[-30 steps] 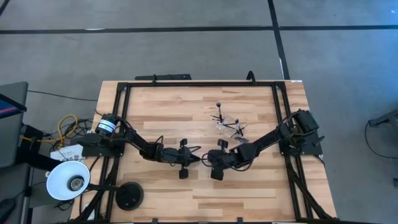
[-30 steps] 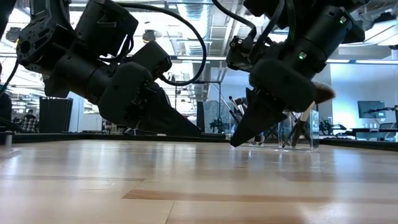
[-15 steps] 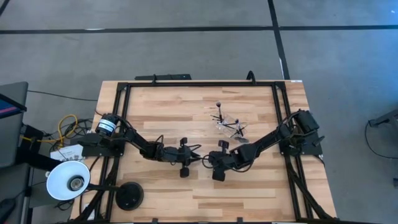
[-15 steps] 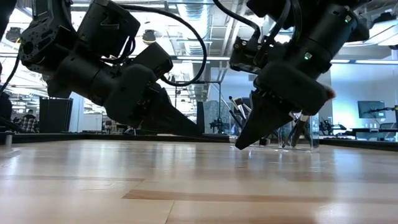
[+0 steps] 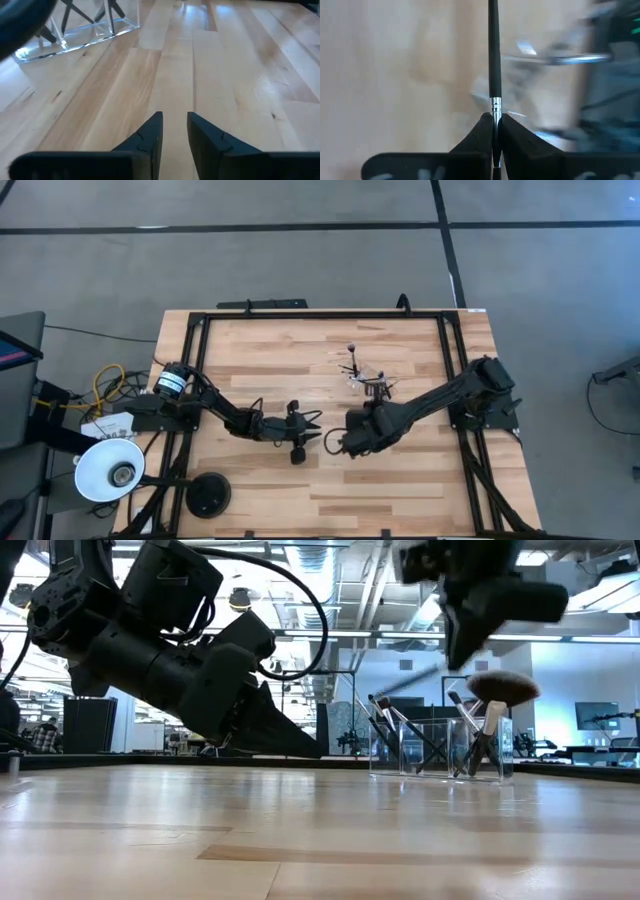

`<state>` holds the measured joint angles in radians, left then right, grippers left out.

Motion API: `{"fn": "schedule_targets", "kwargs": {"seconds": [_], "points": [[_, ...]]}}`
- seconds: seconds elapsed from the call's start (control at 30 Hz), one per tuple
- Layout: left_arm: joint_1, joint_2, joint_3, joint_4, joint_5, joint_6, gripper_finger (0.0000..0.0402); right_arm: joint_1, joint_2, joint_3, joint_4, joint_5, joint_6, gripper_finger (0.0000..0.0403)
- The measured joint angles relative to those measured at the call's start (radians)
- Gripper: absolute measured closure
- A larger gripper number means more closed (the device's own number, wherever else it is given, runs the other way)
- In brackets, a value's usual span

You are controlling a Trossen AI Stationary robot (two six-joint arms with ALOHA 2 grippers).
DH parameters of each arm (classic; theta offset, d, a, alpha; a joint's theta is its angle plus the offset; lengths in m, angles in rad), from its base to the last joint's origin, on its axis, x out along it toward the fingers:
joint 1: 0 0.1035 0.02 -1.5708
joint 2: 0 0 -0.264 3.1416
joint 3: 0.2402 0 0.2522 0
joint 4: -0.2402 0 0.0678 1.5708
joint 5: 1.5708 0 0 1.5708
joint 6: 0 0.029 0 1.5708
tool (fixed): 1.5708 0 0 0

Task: Put items in baskets/containers
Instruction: Put the eyeshadow brush into the transparent organizer

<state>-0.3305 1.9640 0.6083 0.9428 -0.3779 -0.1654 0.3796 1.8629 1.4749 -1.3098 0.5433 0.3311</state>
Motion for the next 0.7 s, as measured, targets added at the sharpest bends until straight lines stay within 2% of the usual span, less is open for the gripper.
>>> {"fn": "schedule_targets", "kwargs": {"seconds": [0.13,0.2,0.37,0.47,0.7], "points": [[0.001,0.0,0.0,0.0,0.01,0.0,0.0315,-0.007,-0.001,0.089,-0.222,0.17,-0.15,0.0397],[0.0,0.0,0.0,0.0,0.012,0.0,0.0315,-0.02,-0.002,0.097,-0.261,0.225,-0.247,0.0398],[0.001,0.0,0.0,0.0,0.014,0.0,0.0315,-0.075,-0.003,0.094,-0.257,0.159,-0.567,0.0393],[0.001,0.0,0.0,-0.001,0.035,0.0,0.0315,-0.108,0.002,0.079,-0.259,0.185,-0.592,0.0397],[0.001,0.0,0.0,-0.003,0.036,-0.001,0.0315,-0.202,0.001,0.03,-0.263,0.15,-0.554,0.0393]]}}
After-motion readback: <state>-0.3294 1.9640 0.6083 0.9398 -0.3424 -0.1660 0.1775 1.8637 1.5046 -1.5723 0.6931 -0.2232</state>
